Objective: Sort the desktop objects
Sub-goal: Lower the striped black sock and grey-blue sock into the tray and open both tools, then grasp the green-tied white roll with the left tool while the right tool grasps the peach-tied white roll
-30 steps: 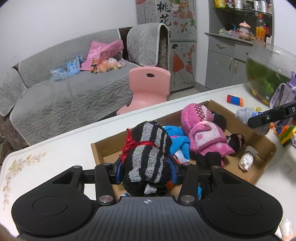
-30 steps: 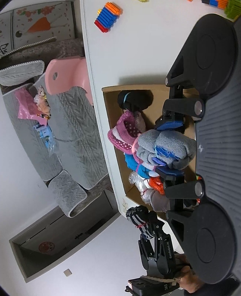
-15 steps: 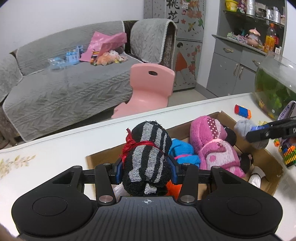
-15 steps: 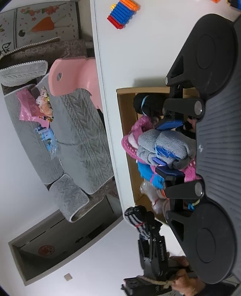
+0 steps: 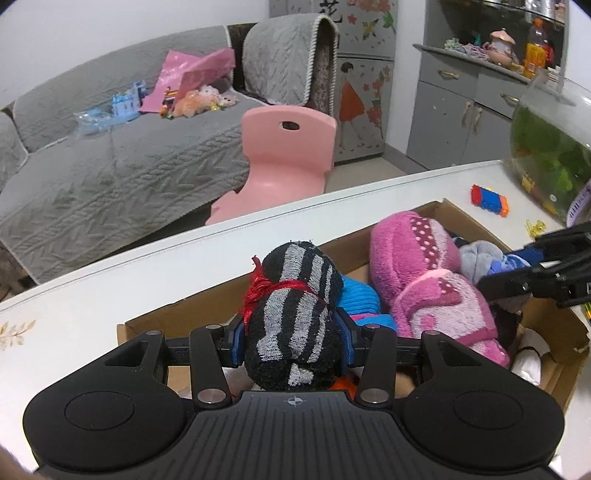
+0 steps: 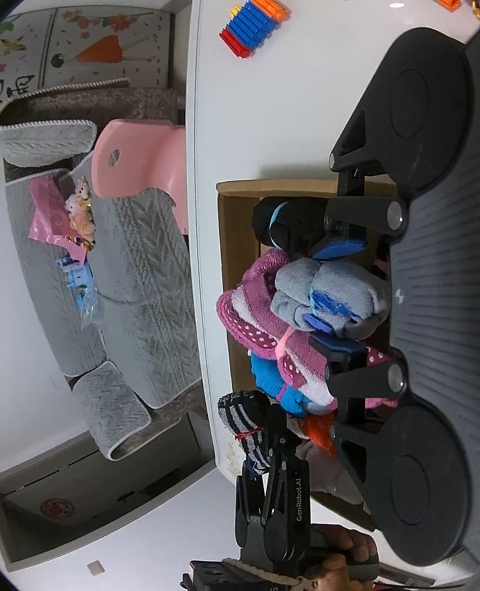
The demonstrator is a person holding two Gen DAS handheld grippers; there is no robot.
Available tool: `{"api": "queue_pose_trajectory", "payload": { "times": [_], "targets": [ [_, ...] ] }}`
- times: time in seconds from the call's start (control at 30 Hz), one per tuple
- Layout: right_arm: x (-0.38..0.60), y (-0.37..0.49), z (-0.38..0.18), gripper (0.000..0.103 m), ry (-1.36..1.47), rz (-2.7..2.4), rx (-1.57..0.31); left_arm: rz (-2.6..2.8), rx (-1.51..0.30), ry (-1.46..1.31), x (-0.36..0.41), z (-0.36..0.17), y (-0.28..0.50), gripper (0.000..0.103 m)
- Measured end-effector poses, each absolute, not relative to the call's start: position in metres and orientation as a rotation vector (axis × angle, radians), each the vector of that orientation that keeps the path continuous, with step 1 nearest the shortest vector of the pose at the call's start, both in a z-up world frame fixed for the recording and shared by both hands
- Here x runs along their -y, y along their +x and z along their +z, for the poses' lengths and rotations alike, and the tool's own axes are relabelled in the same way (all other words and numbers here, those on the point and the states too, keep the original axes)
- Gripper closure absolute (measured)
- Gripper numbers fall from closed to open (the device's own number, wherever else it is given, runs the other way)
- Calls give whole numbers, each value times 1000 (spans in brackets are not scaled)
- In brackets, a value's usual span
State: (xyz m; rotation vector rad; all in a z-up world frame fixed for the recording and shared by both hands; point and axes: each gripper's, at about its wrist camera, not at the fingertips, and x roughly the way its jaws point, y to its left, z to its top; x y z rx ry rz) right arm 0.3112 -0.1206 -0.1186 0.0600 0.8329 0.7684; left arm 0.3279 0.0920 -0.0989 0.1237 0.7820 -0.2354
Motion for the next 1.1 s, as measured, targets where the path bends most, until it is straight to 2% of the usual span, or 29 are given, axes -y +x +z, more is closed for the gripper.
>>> {"api": "queue_pose_trajectory", "payload": {
  "times": [0.2, 0.33, 0.43, 0.67, 0.73, 0.83, 1.03, 1.1],
  "targets": [
    [109, 305, -122, 62, -9, 745, -832, -205, -813, 136, -96, -105, 331, 47],
    [104, 304, -126, 62, -72, 705, -839, -175, -797, 139, -99, -103, 325, 26],
    [102, 299, -127, 60, -101, 702, -829, -176, -776, 114, -105, -96, 316, 19],
    [118, 285, -105, 26, -75, 696, -766, -185, -714, 116, -108, -70, 281, 14],
    [125, 278, -94, 26, -74, 694, -743, -187, -693, 103, -110, -62, 267, 13],
    [136, 262, -77, 16, -48, 707, -703, -193, -663, 74, -114, -51, 239, 11],
    [170, 197, -61, 5, 55, 772, -612, -243, -596, 68, -112, -41, 156, 0],
    [176, 171, -68, 0, 77, 784, -608, -278, -601, 75, -105, -47, 128, 0]
  ]
}}
